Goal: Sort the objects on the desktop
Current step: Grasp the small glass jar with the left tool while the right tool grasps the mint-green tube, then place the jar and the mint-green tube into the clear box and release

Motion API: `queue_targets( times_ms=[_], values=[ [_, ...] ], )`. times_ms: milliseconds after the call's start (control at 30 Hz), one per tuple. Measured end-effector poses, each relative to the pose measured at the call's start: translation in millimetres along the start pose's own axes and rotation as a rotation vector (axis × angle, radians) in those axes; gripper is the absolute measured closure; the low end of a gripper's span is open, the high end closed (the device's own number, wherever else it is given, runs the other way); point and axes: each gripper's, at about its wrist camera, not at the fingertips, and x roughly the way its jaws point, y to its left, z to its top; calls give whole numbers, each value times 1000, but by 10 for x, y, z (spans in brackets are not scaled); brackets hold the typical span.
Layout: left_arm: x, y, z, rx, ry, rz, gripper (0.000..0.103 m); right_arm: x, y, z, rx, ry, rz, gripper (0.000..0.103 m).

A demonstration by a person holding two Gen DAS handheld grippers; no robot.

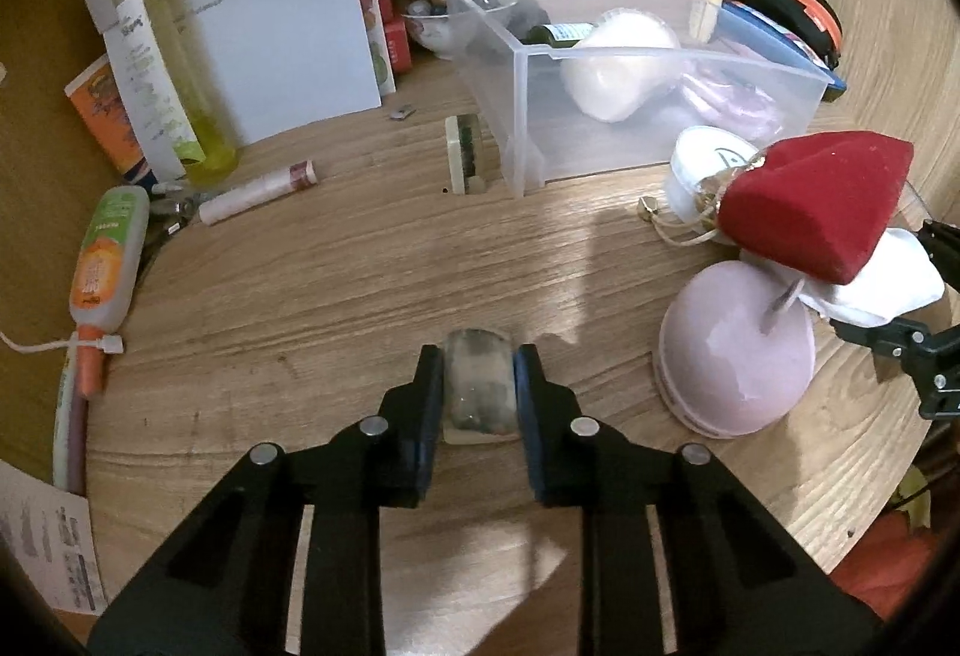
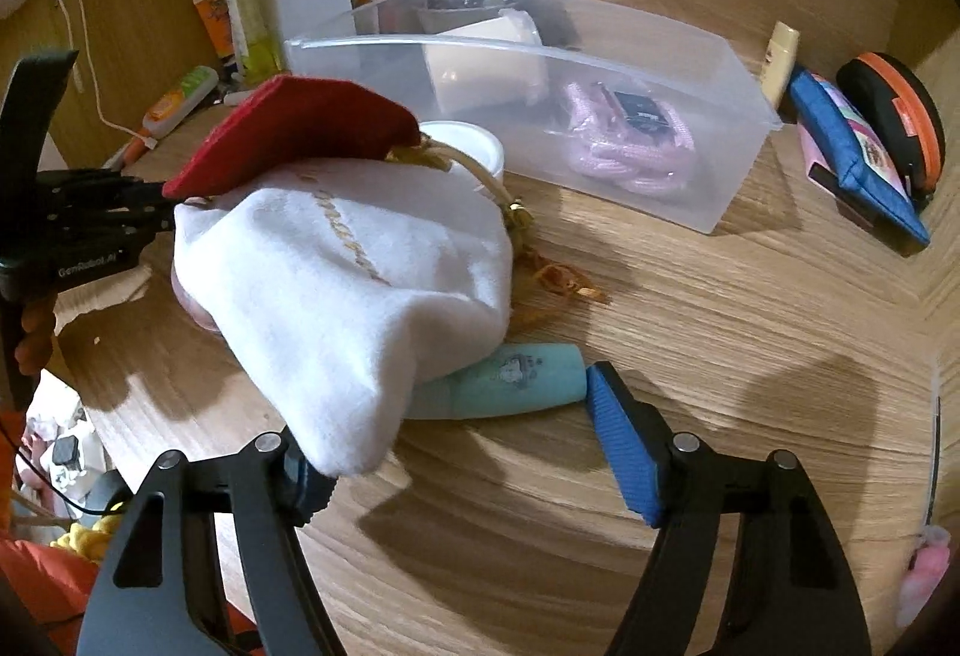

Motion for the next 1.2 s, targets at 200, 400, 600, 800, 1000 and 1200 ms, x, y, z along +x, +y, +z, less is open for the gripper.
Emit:
queue_targets(
  times_ms=[200, 400, 600, 800, 1000, 1200],
  values=[
    [-176, 26, 24, -50, -45, -10, 79, -178, -128, -56, 16, -29, -14, 32],
    [-392, -12, 160, -74, -116, -15, 79, -380, -290, -106, 59, -71, -51, 32],
    [-506, -64, 373, -79, -173, -27, 79, -600, -506, -35, 119, -146, -99, 32],
    [-635, -174, 600, -61, -242, -40, 79, -709, -676, 148, 159, -206, -148, 32],
    [-577, -240, 860, -57, -270, -62, 79, -723, -754, 433, 170, -262, -137, 31],
    [-400, -270, 1080, -57, -259, -87, 79, -568, -739, 728, 145, -271, -110, 32]
  ],
)
